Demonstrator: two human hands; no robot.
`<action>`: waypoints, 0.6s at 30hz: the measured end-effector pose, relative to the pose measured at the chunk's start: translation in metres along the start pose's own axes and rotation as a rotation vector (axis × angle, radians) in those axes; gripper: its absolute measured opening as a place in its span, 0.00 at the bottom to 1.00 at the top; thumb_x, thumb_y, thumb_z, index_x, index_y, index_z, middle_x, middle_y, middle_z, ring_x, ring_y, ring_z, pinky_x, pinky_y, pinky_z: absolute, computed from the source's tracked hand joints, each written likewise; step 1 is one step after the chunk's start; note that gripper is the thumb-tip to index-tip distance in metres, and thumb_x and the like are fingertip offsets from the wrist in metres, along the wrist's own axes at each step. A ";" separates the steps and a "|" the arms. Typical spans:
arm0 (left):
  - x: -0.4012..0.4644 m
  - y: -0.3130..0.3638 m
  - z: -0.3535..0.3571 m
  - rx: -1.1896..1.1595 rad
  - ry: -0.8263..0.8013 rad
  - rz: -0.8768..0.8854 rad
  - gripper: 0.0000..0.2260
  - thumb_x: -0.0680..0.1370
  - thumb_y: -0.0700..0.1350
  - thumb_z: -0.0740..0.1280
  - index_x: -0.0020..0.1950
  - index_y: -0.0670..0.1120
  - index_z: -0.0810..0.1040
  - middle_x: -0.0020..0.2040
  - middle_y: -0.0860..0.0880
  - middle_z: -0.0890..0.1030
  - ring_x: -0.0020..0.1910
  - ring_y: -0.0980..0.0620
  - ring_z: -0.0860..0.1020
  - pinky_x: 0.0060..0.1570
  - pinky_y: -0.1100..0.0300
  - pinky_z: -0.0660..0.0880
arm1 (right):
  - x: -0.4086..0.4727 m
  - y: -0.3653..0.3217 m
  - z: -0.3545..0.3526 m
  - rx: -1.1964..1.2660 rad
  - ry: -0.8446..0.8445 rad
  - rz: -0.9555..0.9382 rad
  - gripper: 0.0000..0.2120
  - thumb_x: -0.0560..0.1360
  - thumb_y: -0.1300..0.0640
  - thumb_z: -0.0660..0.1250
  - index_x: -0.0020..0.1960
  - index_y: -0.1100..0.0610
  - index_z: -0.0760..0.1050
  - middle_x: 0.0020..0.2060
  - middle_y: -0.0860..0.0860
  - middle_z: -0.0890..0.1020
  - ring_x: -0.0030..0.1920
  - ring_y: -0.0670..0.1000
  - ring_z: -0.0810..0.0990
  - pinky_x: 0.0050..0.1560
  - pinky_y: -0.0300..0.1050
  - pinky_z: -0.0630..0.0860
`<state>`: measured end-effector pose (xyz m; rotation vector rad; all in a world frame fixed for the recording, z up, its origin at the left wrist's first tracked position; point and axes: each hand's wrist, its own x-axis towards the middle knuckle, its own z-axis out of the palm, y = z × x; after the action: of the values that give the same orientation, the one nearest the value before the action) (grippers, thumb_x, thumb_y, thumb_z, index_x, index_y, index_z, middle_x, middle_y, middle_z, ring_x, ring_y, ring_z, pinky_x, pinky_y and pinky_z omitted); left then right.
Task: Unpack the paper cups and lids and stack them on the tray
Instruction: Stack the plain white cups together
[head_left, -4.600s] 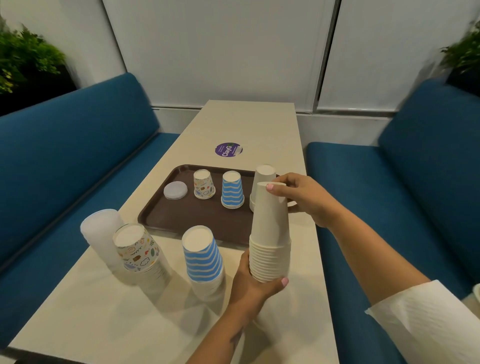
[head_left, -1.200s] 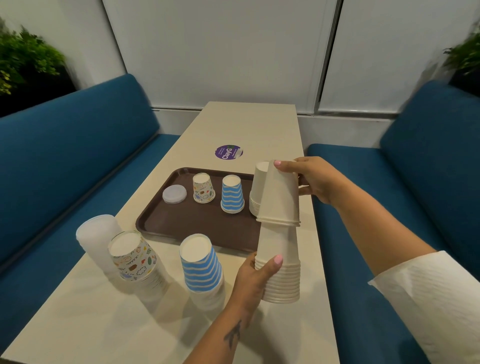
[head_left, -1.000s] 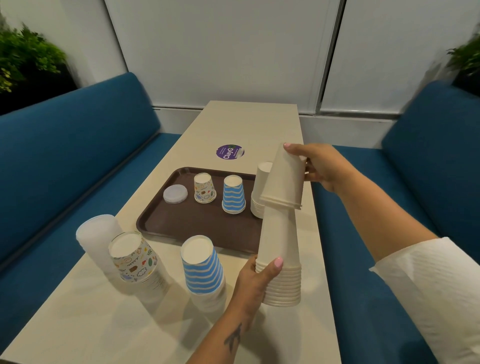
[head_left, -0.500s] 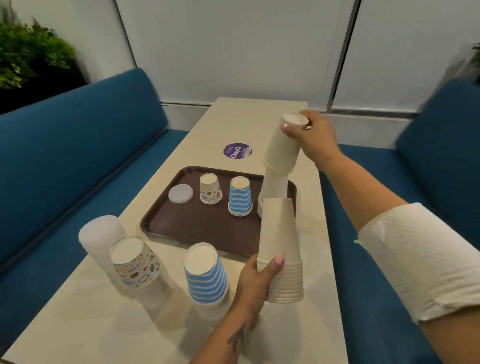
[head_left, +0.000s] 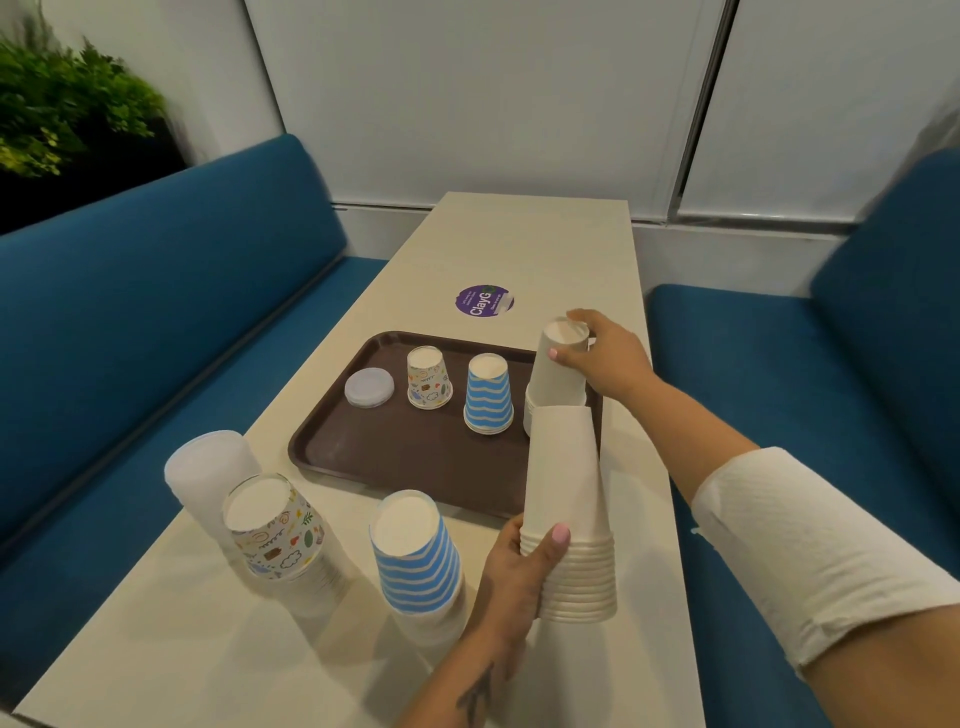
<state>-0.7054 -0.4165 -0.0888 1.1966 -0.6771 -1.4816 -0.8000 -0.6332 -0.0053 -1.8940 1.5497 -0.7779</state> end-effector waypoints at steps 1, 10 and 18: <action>0.001 0.000 0.001 -0.001 0.005 0.004 0.41 0.52 0.63 0.78 0.59 0.44 0.75 0.50 0.45 0.85 0.49 0.47 0.83 0.52 0.50 0.80 | -0.001 -0.001 -0.002 -0.009 0.006 0.000 0.31 0.72 0.48 0.72 0.72 0.50 0.65 0.69 0.52 0.72 0.65 0.56 0.72 0.61 0.51 0.72; 0.013 0.018 0.016 0.026 -0.001 0.023 0.53 0.43 0.73 0.76 0.59 0.42 0.74 0.46 0.49 0.83 0.44 0.53 0.82 0.43 0.57 0.79 | -0.068 -0.031 -0.050 0.400 -0.183 0.064 0.20 0.76 0.40 0.62 0.63 0.49 0.68 0.59 0.52 0.76 0.52 0.52 0.77 0.54 0.55 0.77; 0.007 0.025 0.027 -0.134 -0.051 -0.006 0.55 0.45 0.73 0.75 0.65 0.45 0.74 0.58 0.45 0.82 0.54 0.50 0.81 0.54 0.51 0.77 | -0.098 -0.027 -0.052 0.522 -0.275 0.115 0.10 0.74 0.50 0.70 0.52 0.48 0.71 0.46 0.46 0.80 0.45 0.45 0.80 0.43 0.45 0.79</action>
<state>-0.7206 -0.4349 -0.0600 1.0622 -0.5989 -1.5429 -0.8366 -0.5354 0.0412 -1.4444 1.1379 -0.7455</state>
